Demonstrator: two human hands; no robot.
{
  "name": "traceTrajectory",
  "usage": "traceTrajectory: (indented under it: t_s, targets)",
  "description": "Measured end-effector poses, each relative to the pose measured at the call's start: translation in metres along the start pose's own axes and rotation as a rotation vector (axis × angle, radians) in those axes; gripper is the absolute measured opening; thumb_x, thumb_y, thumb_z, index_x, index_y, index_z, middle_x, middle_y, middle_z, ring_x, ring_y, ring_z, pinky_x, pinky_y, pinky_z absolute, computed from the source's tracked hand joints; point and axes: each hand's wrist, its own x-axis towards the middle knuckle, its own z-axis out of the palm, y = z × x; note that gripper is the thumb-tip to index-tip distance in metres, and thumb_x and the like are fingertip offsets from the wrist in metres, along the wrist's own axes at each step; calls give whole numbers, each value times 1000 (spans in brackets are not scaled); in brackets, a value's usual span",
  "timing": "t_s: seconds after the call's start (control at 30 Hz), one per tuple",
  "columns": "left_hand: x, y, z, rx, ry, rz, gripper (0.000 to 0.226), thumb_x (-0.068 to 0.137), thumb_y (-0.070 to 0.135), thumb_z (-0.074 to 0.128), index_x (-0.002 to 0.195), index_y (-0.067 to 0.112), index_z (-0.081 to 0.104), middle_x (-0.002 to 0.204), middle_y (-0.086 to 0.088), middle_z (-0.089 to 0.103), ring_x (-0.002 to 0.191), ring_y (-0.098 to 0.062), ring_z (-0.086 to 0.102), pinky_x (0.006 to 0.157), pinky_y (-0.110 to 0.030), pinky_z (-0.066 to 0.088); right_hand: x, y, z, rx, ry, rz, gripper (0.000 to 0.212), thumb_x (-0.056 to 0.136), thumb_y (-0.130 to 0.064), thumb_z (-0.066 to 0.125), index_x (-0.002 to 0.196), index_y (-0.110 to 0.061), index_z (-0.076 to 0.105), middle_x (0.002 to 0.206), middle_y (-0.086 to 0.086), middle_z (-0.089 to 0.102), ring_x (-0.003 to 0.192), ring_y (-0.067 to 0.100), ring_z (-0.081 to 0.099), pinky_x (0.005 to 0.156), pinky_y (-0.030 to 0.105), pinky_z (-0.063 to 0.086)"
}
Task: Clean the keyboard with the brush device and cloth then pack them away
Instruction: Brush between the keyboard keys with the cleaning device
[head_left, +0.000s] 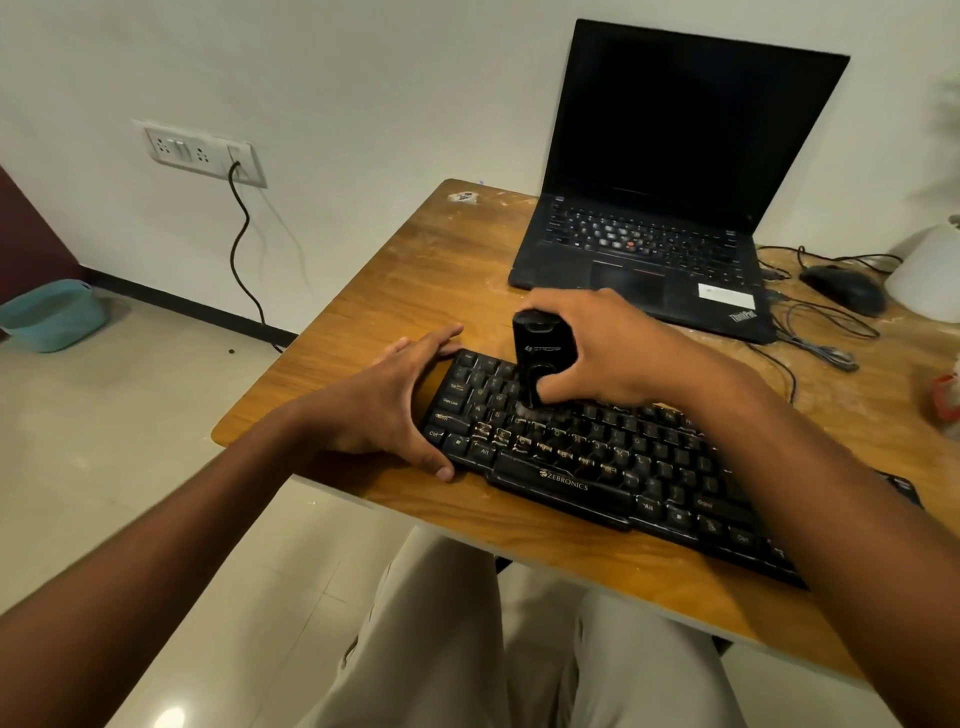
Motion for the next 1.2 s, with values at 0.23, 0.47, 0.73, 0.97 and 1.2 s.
traceTrajectory:
  t_s: [0.23,0.47,0.73,0.97,1.2]
  targets:
    - [0,1,0,0,-1,-13,153,40,68,98,155,63,-2,160,25,19,157,-32,15,123,-63,28,17,-12,9,196,178,-30,56,75,-20,86,120,-33,55,100,-6,65,84,10,68,58,21,57]
    - [0,1,1,10,12,-23,155,38,69,99,156,63,-1,165,17,18,157,-33,15,123,-64,27,10,1,6,127,52,68,49,77,-18,86,118,-24,59,95,-1,68,74,16,68,54,27,55]
    - [0,3,0,12,6,-27,156,39,67,99,157,61,-2,165,17,17,157,-32,13,124,-63,25,17,3,-3,247,172,65,54,74,-18,88,119,-27,59,103,-2,68,91,17,69,74,33,60]
    - [0,3,0,9,1,-38,156,37,70,98,156,63,-2,168,13,15,158,-32,12,123,-63,26,7,13,7,211,80,76,54,77,-17,87,121,-31,58,97,-3,69,74,13,69,51,18,50]
    - [-1,3,0,15,3,-35,156,37,71,97,157,62,-2,168,14,15,158,-32,12,123,-64,26,-1,17,-11,169,126,55,54,73,-18,88,117,-32,60,103,-8,68,91,10,67,77,33,60]
